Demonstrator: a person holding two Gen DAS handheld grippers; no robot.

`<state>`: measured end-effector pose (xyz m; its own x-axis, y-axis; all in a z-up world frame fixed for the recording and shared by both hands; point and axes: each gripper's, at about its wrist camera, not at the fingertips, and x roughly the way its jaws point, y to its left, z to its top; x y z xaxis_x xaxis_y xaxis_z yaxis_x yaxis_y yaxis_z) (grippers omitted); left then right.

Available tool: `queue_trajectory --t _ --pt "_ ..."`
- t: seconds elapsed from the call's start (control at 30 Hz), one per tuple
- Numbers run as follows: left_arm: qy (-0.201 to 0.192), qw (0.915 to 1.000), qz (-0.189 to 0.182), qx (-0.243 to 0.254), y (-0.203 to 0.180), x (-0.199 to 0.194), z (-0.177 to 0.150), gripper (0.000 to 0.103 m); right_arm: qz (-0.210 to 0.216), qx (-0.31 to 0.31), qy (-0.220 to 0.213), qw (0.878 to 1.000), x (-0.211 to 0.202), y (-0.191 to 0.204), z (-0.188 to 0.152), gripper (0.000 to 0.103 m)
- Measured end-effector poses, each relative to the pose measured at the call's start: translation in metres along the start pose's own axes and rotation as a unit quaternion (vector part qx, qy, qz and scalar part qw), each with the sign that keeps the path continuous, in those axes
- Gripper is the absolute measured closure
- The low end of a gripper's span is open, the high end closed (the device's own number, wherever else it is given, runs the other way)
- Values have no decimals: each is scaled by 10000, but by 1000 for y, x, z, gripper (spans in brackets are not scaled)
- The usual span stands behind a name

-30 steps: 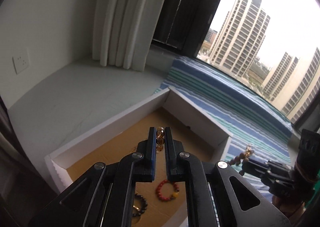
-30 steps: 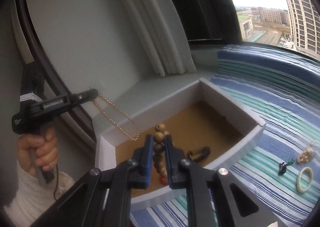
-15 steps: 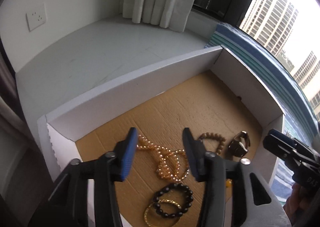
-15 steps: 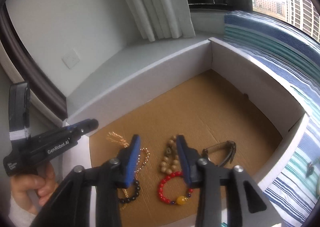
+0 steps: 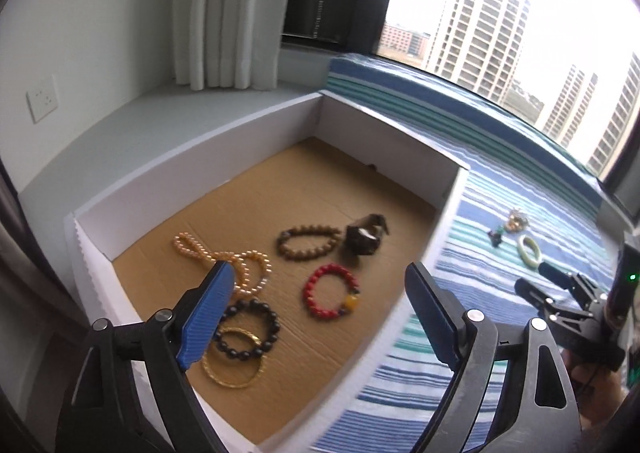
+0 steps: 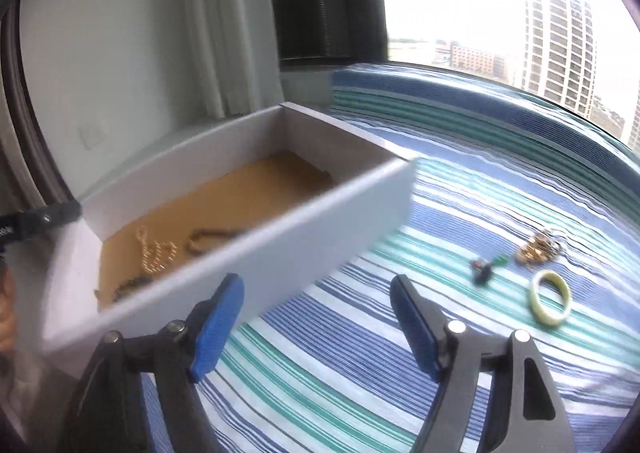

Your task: Organize jewelry

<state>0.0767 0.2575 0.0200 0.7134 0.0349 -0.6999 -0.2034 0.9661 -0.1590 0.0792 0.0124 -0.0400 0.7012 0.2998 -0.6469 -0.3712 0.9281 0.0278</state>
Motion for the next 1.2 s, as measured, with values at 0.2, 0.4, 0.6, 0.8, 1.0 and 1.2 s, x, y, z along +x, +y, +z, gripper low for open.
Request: queue_trajectory --t 0.2,0.4,0.6,0.8,1.0,1.2 --pt "94 9958 -669 612 -88 -5 -24 9 -1146 359 280 9924 -27 -98 -78 26" --pt "490 9878 -999 1091 -158 23 -54 8 -2004 1158 373 9721 -59 -185 -135 26" --pt "762 9804 -913 1571 -200 56 -83 8 -2394 1623 378 9565 -77 -231 -165 26" --pt "946 9785 -724 1686 -210 82 -98 8 -2302 1941 427 9526 -76 -242 -172 26" --pt "1054 9804 -602 1549 -200 103 -108 8 -2176 1967 639 9539 -68 -243 -174 24" --pt "1053 9825 -549 1432 -193 119 -116 8 -2180 1826 757 9557 -63 -238 -173 15"
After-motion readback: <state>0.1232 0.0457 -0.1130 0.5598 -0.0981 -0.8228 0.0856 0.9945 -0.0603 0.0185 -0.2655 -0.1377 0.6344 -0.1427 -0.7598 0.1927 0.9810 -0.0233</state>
